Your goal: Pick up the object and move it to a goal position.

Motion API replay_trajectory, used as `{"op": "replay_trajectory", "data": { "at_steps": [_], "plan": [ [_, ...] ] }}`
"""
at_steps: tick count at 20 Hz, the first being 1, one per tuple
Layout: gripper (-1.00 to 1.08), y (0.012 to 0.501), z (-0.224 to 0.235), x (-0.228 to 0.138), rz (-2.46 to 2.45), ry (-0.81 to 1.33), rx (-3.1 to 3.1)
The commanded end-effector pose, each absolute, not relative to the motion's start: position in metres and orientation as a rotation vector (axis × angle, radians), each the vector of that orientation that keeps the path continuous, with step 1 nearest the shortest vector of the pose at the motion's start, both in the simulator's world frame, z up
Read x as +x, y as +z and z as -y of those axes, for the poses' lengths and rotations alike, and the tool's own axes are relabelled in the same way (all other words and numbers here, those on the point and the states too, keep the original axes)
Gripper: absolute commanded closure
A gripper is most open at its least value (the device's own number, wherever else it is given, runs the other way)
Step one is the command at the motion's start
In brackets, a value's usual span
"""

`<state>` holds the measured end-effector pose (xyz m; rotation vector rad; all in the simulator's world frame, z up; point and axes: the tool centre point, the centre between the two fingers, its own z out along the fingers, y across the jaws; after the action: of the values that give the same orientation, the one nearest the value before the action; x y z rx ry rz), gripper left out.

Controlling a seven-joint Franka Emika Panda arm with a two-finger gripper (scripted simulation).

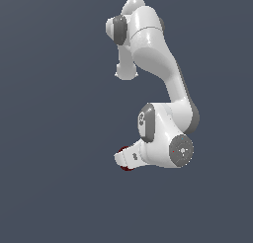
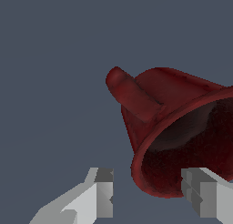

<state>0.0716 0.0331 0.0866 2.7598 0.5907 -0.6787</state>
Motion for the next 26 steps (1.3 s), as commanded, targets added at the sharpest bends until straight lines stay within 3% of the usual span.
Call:
{"op": "replay_trajectory", "data": {
  "at_steps": [1,17,18,26],
  "plan": [
    [-0.2,0.0828,-0.0347,0.073,-0.612,-0.702,2.74],
    [-0.2,0.0741,-0.0383,0.0764,-0.658,-0.749,2.697],
    [1.08,0.0741,-0.0383,0.0764,-0.658,-0.749,2.697],
    [1.08,0.0741,-0.0383,0.0764,-0.658,-0.749,2.697]
  ]
}}
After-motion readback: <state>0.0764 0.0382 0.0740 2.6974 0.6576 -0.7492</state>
